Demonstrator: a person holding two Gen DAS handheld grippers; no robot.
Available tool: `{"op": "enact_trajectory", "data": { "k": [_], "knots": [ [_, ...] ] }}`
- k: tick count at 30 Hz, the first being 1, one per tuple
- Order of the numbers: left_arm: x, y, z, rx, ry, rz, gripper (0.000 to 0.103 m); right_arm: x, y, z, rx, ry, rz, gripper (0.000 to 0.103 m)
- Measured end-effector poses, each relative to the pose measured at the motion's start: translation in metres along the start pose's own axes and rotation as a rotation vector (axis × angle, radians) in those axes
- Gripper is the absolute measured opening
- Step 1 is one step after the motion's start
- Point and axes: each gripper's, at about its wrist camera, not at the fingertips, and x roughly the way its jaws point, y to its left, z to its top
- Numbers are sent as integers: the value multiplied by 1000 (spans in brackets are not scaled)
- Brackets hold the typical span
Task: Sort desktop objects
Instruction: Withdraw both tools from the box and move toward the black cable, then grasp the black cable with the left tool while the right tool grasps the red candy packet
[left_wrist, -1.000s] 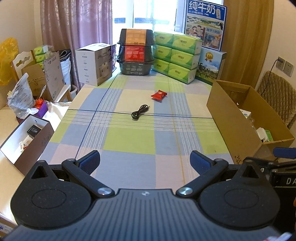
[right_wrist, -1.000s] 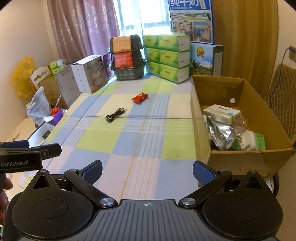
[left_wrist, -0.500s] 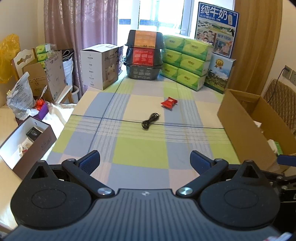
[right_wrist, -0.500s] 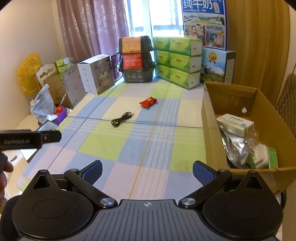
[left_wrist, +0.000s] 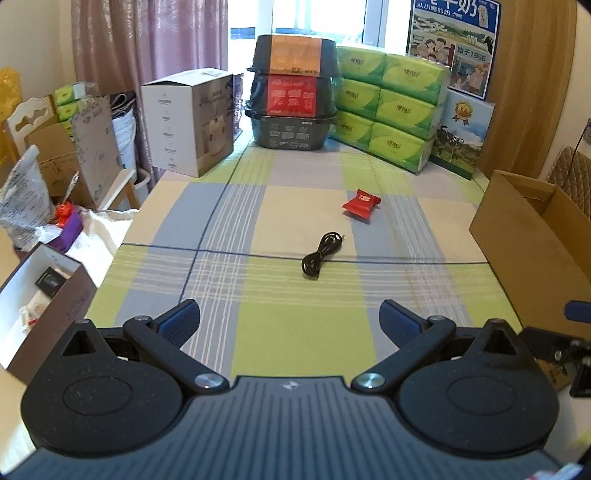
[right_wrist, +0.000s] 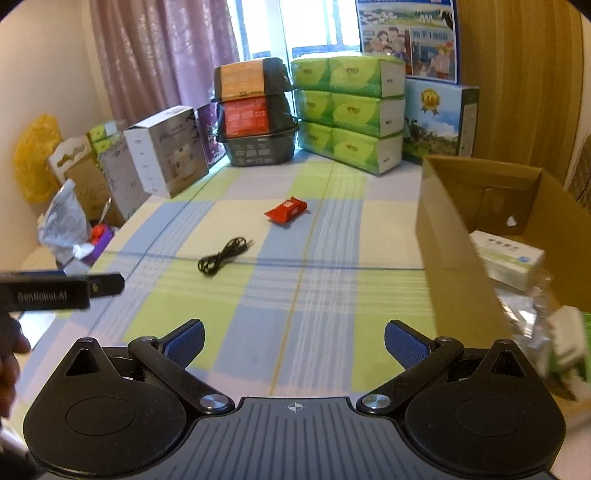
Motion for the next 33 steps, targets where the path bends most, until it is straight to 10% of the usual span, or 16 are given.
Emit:
{"op": "enact_trajectory", "data": {
  "k": [17,33],
  "knots": [
    [112,-2,18,122,-25,-46,97,118,-24,41,46,-36,-55,100],
    [180,-27,25,258,-8,-125,49,169,-37,48,45,4,-30,78]
  ]
}}
